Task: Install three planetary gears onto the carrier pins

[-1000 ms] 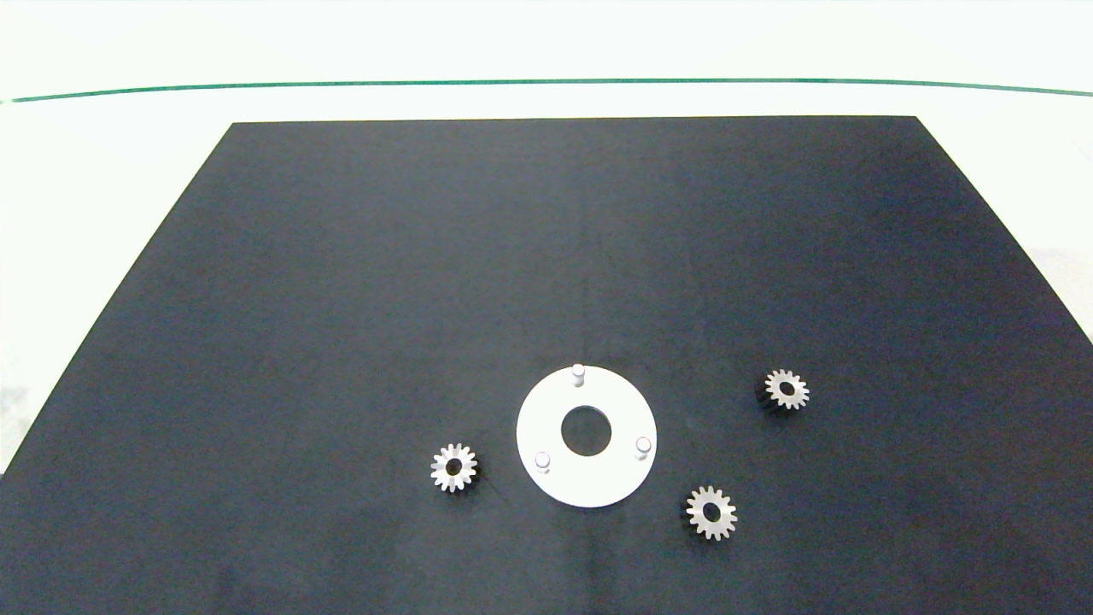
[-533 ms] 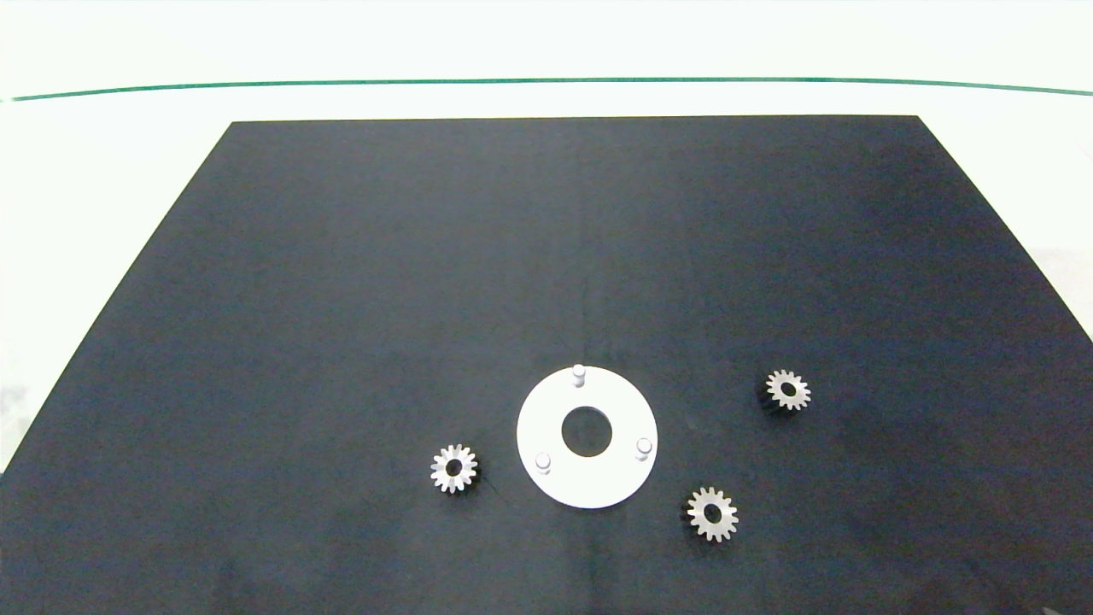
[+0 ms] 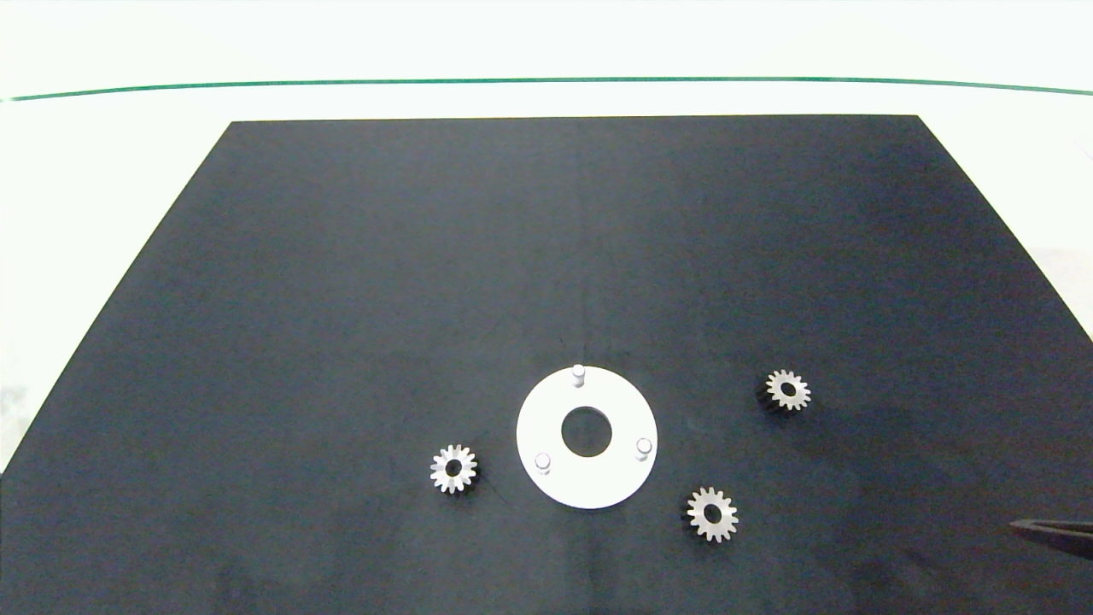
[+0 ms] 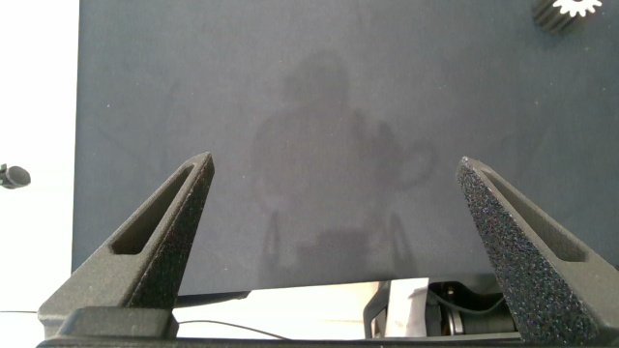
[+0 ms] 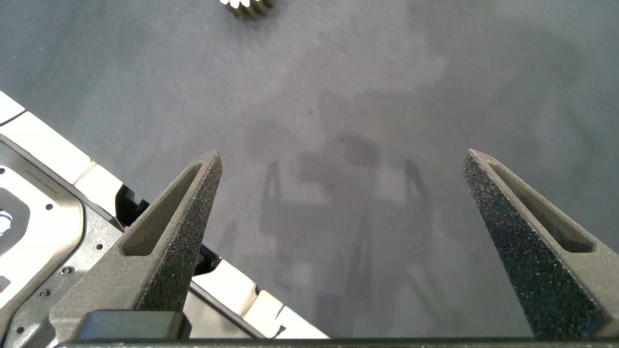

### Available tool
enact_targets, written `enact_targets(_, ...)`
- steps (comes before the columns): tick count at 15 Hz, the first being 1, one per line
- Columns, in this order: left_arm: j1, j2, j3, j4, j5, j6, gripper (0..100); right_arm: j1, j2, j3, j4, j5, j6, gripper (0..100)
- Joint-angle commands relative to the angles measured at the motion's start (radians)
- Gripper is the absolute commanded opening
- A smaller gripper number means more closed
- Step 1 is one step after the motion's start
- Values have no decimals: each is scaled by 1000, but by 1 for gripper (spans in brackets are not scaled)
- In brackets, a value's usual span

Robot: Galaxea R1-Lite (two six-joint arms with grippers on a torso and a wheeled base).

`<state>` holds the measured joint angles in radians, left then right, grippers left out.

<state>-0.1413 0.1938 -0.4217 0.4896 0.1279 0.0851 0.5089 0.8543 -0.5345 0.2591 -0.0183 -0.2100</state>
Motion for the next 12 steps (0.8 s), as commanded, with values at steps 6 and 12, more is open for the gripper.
enact_targets(6, 0, -4, -2, -11, 1, 1, 100, 154, 262, -1, -141, -83, 4, 100)
enact_targets(12, -1, -4, -5, -17, 1, 1, 100, 186, 440, -2, -340, -97, 6, 100)
